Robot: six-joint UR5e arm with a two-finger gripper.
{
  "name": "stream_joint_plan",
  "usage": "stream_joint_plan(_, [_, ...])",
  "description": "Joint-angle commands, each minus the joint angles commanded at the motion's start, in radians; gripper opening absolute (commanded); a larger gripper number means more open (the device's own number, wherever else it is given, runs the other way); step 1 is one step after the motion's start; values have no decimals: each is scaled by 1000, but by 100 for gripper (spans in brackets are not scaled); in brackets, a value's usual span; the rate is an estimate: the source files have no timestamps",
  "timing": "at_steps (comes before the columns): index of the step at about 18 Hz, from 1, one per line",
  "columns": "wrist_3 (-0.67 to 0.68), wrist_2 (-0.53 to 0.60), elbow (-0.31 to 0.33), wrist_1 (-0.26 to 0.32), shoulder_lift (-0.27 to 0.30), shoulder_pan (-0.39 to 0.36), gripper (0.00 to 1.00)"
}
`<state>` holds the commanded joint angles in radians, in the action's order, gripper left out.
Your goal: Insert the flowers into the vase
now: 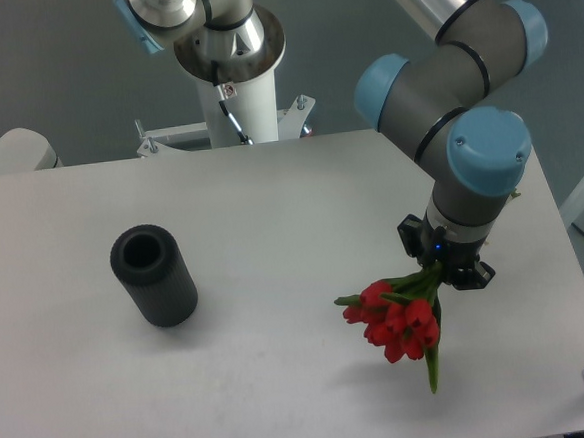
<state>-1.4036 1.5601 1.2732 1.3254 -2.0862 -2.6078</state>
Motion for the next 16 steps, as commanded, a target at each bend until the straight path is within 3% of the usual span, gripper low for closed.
stream_joint_plan(8, [34,-47,0,14,5,3,2])
stream_joint_plan(14, [169,-265,24,12,29,17,0])
stream_joint_plan(16, [178,-360,64,5,52,18,0])
